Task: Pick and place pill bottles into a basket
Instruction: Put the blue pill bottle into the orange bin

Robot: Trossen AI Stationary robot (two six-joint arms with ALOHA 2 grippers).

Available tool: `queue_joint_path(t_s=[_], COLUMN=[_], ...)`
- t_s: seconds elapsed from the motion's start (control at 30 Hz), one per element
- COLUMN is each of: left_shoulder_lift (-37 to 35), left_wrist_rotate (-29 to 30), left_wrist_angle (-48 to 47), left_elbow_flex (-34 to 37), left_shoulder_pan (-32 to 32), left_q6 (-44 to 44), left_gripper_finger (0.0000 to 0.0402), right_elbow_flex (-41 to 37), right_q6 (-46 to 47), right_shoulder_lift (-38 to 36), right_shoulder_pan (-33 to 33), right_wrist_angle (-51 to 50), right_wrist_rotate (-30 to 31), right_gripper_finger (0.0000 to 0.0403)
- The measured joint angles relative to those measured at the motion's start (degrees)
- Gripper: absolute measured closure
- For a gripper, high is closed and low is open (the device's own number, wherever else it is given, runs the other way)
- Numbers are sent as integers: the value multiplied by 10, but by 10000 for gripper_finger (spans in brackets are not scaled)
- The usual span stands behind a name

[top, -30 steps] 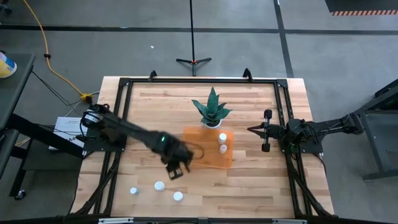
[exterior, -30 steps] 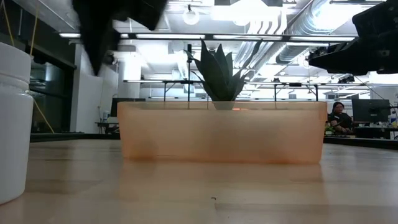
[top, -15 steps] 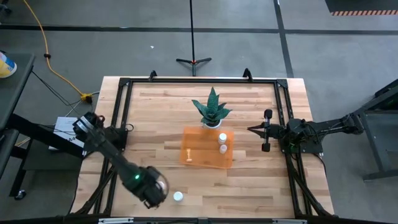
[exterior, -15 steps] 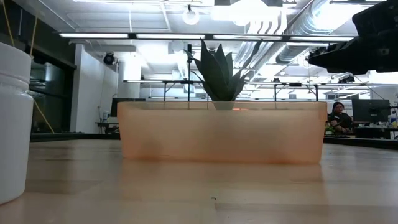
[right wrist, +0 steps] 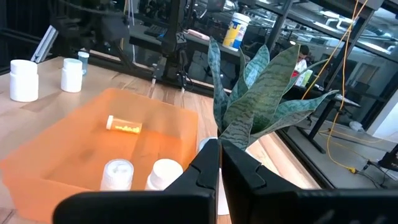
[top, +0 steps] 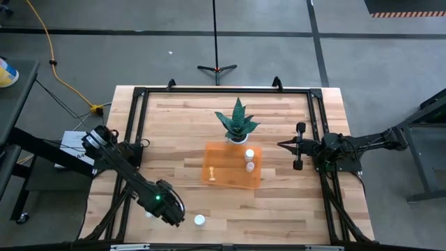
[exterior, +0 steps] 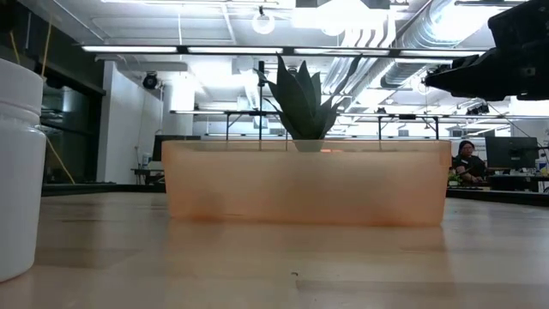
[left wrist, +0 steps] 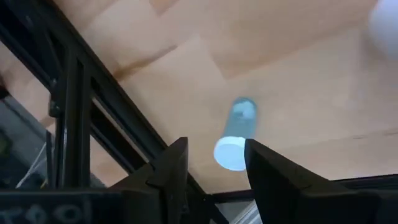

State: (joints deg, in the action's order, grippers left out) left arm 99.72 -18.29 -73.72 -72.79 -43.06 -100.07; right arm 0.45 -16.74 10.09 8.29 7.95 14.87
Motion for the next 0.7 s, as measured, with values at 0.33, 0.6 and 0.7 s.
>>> queue_joint_path(t_s=[0.33, 0.6, 0.7], left_shoulder_lift=[0, 0, 0], left_wrist_rotate=[-36, -33, -32], left_wrist_angle=[76, 81, 90], left_elbow_flex=[40, 40, 44], left_shoulder_pan=[22, 1, -9], left_q6=[38, 24, 23], left_gripper_finger=[136, 59, 51], right_elbow_flex=[0, 0, 0], right_q6=[0, 0, 0], right_shoulder_lift=[0, 0, 0], right_shoulder_pan=[0, 0, 0], right_wrist_angle=[0, 0, 0], right_wrist_rotate=[0, 0, 0], right_gripper_finger=[395, 396, 396])
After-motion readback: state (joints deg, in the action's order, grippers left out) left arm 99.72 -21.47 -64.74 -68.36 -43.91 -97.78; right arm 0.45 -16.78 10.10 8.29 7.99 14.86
